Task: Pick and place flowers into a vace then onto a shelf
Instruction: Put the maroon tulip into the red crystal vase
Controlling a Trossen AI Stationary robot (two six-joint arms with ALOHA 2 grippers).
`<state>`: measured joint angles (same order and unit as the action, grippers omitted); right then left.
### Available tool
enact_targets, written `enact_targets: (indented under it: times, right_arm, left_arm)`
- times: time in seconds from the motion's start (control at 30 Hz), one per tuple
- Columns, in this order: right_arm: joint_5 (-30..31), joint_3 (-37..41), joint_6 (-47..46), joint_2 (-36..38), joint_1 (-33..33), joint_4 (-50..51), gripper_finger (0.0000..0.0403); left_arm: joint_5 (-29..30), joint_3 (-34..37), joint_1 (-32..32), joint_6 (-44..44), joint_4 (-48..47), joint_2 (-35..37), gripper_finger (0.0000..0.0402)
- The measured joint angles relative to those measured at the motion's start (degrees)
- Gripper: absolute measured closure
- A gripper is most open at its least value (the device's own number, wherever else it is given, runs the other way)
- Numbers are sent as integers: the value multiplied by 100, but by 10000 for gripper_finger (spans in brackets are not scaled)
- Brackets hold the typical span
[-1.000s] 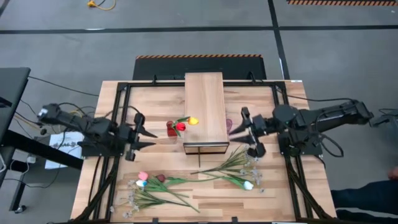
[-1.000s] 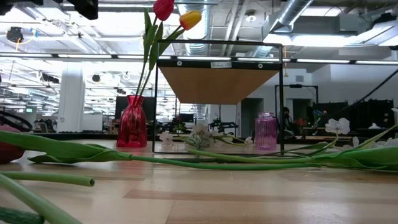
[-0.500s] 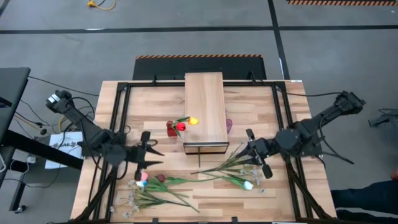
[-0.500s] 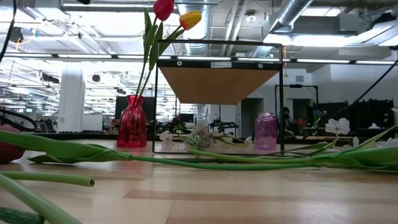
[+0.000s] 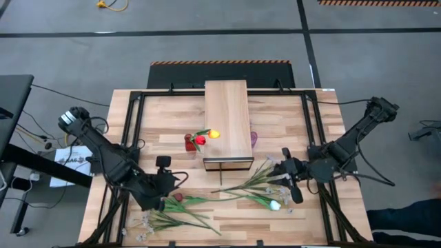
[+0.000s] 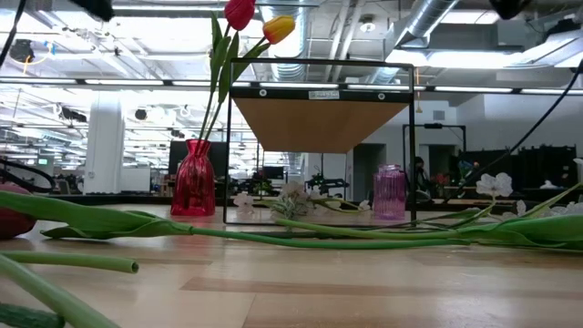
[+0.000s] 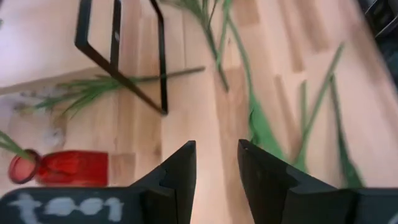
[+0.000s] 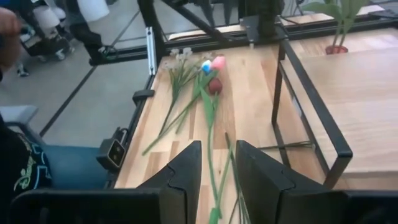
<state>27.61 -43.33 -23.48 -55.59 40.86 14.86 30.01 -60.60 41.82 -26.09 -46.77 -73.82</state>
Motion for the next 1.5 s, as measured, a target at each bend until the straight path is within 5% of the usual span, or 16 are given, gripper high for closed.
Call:
enact_targets:
  times: [0.27,0.83,1.1,1.5]
  right_arm:
    - [-34,0,-14,0,-50,113,310]
    - [-69,-4,601,-23,-345,-1174,310]
    - [-65,-29,843,-1272,-550,-1821,310]
    - [-65,-721,891,-2833,-656,-2101,310]
  left_arm:
    - [400,-76,0,167,19,-69,292]
    - [97,-68,263,994,237,138,292]
    - [289,532,426,1100,577,1753,292]
    - [-388,2534,410,1718,2221,3875,292]
